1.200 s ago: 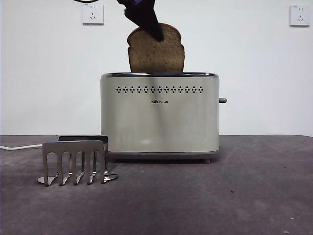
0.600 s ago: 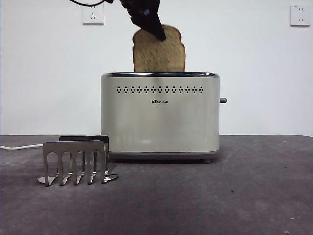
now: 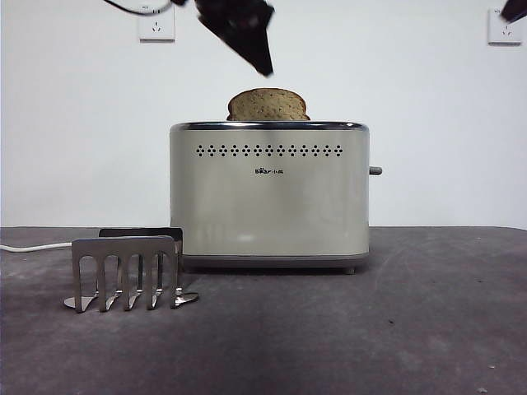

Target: Pick up a slice of bread from the rack,put the bread on the toaster,press the button

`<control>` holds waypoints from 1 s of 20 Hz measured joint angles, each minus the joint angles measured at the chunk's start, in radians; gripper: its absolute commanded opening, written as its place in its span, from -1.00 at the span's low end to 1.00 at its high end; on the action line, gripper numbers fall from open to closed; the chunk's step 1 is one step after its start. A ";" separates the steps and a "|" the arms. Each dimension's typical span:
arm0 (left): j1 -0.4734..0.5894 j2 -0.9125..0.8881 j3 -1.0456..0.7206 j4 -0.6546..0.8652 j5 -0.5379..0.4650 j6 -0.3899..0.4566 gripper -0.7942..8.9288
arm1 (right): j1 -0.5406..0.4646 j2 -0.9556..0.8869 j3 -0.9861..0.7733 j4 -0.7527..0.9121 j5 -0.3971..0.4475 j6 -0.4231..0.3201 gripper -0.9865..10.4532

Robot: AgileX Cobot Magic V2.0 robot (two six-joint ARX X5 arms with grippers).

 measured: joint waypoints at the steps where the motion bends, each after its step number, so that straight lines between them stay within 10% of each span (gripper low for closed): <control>1: 0.000 -0.030 0.000 -0.019 0.000 -0.048 -0.18 | 0.000 0.034 0.000 0.046 0.000 0.014 -0.85; 8: -0.006 -0.257 0.000 -0.237 0.063 -0.388 -0.18 | 0.000 0.314 0.001 0.499 -0.182 0.210 -0.85; 20: -0.008 -0.451 0.000 -0.456 0.152 -0.481 -0.18 | -0.029 0.710 0.069 0.854 -0.261 0.434 -0.85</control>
